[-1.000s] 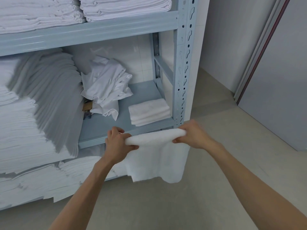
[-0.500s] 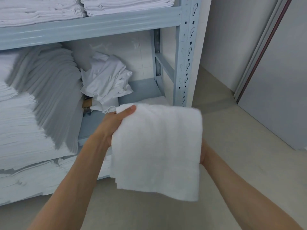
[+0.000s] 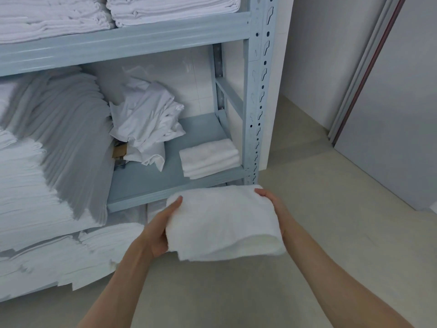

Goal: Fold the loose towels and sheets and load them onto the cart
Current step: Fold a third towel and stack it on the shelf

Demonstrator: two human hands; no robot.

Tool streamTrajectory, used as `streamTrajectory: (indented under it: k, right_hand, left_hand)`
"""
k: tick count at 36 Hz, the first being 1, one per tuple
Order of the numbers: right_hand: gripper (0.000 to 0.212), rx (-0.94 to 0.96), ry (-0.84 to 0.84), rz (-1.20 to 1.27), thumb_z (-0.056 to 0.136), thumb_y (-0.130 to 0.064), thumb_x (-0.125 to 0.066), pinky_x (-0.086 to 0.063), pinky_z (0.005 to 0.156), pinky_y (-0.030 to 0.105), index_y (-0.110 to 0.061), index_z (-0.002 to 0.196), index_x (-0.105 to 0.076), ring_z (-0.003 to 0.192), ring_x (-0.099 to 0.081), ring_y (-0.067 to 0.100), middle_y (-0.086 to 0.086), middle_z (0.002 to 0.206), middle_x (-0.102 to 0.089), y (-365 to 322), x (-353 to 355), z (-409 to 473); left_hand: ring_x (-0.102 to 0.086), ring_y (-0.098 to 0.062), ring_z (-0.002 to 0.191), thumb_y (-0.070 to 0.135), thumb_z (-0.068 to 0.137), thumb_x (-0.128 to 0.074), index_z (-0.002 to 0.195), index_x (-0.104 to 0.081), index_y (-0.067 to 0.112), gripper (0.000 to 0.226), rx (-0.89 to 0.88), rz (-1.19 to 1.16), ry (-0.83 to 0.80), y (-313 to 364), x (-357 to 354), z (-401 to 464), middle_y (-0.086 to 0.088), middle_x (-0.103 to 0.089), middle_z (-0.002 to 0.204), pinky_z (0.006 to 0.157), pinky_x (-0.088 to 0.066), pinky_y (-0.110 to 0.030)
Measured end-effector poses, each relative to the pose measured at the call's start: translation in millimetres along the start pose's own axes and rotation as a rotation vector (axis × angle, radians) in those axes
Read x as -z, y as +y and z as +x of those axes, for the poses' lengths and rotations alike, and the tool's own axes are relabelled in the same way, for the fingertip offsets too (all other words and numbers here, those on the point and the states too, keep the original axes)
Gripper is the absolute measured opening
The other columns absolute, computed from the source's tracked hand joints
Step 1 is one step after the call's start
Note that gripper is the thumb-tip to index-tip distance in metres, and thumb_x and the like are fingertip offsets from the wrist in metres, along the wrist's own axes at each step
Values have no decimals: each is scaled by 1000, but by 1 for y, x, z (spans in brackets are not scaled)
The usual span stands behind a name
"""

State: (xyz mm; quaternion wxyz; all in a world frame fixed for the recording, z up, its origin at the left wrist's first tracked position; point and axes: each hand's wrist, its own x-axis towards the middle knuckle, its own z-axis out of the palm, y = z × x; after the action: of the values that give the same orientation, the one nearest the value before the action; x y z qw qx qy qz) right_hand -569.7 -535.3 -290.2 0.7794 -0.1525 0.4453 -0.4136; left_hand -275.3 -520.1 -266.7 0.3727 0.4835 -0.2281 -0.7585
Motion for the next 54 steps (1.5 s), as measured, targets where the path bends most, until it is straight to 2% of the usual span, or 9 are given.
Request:
streamTrajectory:
  k: [7,24,32,35,37,40,45,50,54]
  right_hand:
    - [52,-32,-71,28,88,-41,-67,-49,100,45,-9,129,-65,119,-62,33,15,132,-63,-5,9,-1]
    - [34,171,-40,-487,87,2,-67,-57,89,39,-7,119,-62,105,-70,28,11,115,-73,-32,15,-12]
    - [24,389,-70,-342,71,-9,-76,-54,57,15,-32,79,-81,71,-73,5,-8,83,-77,-71,-10,-30]
    - [40,327,-128,-252,52,-17,-79,-57,55,25,-24,92,-82,81,-75,19,0,97,-78,-73,-7,-26]
    - [26,370,-43,-227,77,-17,-74,-57,56,22,-33,97,-80,87,-74,18,-5,96,-78,-69,-2,-22]
    - [15,373,20,-238,91,-34,-68,-54,52,20,-45,97,-77,77,-74,10,-8,91,-77,-68,6,-15]
    - [22,339,114,-440,103,-20,-49,-55,66,30,-13,118,-63,89,-71,22,7,107,-72,-51,26,-6]
    - [27,254,82,-522,103,-19,-47,-52,44,22,-24,89,-69,59,-70,4,-4,71,-75,-45,32,2]
    - [27,237,49,-522,104,-19,-43,-54,51,20,-25,94,-68,62,-71,5,-9,72,-75,-43,36,6]
  left_hand:
    - [-68,-37,109,25,86,-73,121,-70,8,39,17,58,-18,1,-2,3,-20,-68,124,76,-60,-45]
    - [-71,-33,102,5,85,-71,125,-62,9,41,-200,227,65,14,-22,5,-16,-72,117,74,-62,-44]
    - [-74,-12,79,17,82,-68,85,-81,34,22,-455,222,62,54,-47,0,10,-78,86,56,-57,-22]
    - [-67,-31,112,22,76,-74,118,-73,17,42,-493,200,-10,56,-48,6,-9,-71,122,80,-58,-37]
    - [-70,-24,107,14,86,-67,126,-67,27,41,-557,249,6,53,-42,6,-4,-71,121,78,-59,-32]
    - [-70,-28,91,11,99,-56,120,-68,18,26,-512,319,64,48,-36,10,-10,-75,106,67,-58,-32]
    - [-70,-29,99,31,95,-48,123,-63,15,36,-371,379,32,34,-31,9,-10,-74,110,76,-58,-41]
    - [-74,-21,65,27,102,-42,100,-71,14,32,-193,287,111,15,-16,17,-8,-77,80,45,-55,-28]
    - [-75,-26,71,32,92,-52,82,-83,19,35,-140,144,129,5,-12,23,-10,-78,87,51,-58,-35]
